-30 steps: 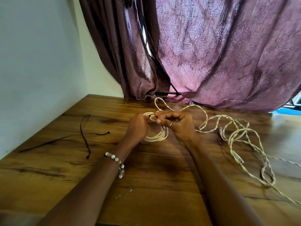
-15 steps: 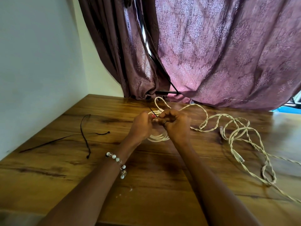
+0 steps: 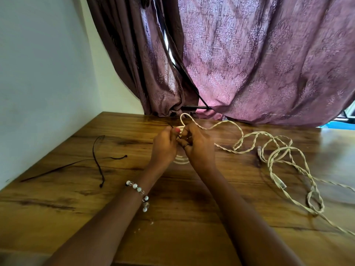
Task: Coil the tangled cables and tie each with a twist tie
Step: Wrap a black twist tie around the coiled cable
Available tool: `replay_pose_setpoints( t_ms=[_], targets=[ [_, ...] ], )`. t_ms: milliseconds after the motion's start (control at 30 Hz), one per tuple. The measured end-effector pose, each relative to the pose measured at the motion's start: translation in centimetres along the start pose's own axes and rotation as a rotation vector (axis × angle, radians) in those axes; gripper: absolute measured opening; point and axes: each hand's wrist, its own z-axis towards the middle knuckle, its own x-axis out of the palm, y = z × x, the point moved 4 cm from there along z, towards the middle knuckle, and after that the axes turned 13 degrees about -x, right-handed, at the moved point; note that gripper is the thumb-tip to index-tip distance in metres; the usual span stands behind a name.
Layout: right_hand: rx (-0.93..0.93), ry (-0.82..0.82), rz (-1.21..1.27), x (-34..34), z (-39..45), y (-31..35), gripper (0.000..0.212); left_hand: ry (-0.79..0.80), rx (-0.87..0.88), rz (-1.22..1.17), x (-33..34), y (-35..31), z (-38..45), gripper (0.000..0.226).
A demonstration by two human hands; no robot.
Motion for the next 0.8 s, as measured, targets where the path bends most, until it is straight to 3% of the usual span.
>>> replay_pose_setpoints(
  t_ms=[167, 267, 400, 500, 633, 700, 800],
  targets=[
    [-0.045, 0.036, -0.027, 0.1, 0.1, 0.1, 0.022, 0.001, 0.048, -0.043, -0.2, 0.1, 0.3, 0.028],
    [-0.088, -0.026, -0.002, -0.9, 0.3, -0.3, 0.023, 0.015, 0.086, -0.099, -0.5, -0.1, 0.7, 0.027],
    [-0.029, -0.214, 0.223, -2.2, 0.7, -0.1, 0.004, 0.010, 0.196, -0.058, -1.4, -0.3, 1.2, 0.023],
    [0.137, -0.275, 0.360, -2.8, 0.8, -2.1, 0.011, 0.111, 0.225, -0.047, -1.6, -0.1, 1.4, 0.022],
    [0.631, -0.109, 0.819, -1.7, -0.3, -3.8, 0.029, 0.215, 0.292, -0.058, -1.1, -0.4, 1.0, 0.027],
    [0.784, -0.019, 0.921, -1.1, -0.9, -3.5, 0.033, 0.180, 0.371, -0.016, -1.0, -0.8, 0.7, 0.025],
    [0.855, 0.132, 0.987, -0.7, -1.0, -3.1, 0.032, 0.102, 0.473, 0.042, -1.1, -1.3, 0.4, 0.020]
  ],
)
